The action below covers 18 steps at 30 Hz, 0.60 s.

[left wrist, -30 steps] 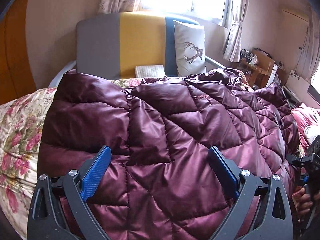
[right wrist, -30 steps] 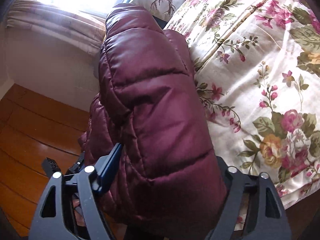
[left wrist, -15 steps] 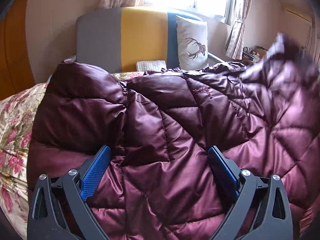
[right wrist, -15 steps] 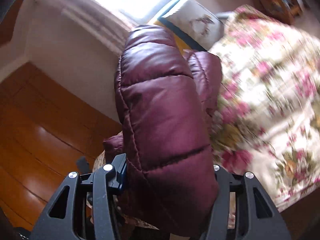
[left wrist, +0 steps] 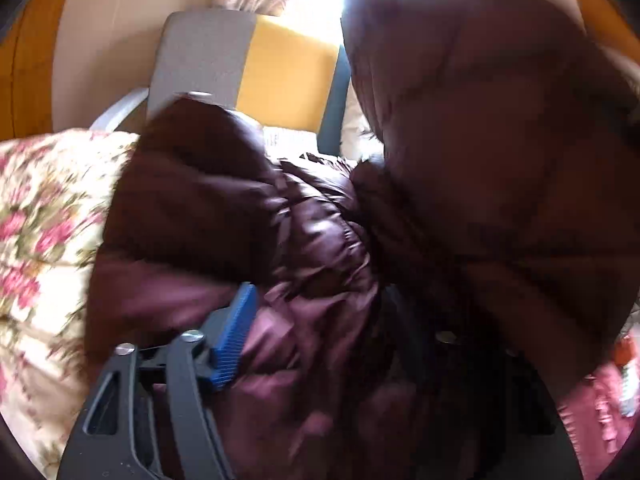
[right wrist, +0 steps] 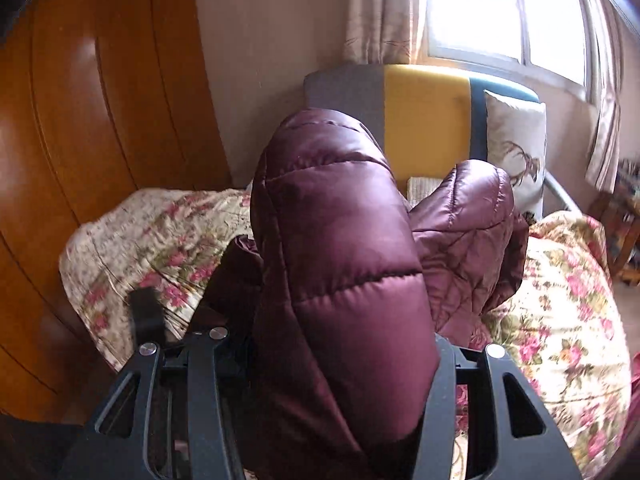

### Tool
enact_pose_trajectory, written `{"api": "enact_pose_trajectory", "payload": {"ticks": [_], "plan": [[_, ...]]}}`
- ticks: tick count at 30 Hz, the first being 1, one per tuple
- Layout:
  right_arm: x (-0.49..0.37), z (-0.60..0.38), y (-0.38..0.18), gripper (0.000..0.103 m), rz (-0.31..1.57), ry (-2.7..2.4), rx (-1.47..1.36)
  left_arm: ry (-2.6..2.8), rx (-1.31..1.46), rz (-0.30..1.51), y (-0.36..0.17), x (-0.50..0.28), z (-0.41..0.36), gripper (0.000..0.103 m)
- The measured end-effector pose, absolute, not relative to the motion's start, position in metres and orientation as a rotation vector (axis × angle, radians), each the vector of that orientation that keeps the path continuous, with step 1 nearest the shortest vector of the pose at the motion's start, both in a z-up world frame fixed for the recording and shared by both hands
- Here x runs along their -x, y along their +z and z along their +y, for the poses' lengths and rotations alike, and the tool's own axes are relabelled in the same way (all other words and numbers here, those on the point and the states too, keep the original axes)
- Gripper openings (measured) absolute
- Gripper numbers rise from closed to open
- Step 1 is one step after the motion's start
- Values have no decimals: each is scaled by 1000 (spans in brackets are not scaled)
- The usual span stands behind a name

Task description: Fold large clothes

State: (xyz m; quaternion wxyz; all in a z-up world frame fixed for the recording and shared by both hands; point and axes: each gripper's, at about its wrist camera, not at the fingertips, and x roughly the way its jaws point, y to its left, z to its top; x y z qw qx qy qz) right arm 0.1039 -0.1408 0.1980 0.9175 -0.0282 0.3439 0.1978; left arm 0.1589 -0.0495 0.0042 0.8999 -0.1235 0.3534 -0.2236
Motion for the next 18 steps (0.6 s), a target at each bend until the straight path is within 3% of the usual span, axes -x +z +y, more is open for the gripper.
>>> {"api": "enact_pose_trajectory", "payload": {"ticks": [6,9,12,18], "plan": [[-87,-59,131,47,685,367,461,-440,471,621,58,-128,80,62],[-63,-5,89,47,603,358,713,-543,541,553,92,-121,115,70],[-42,33,50,48,494,352,912,-664,520,530,117,-131,110,82],[-18,47,7,48,363,352,1082,-766,397,711,106,-175,41,85]]}}
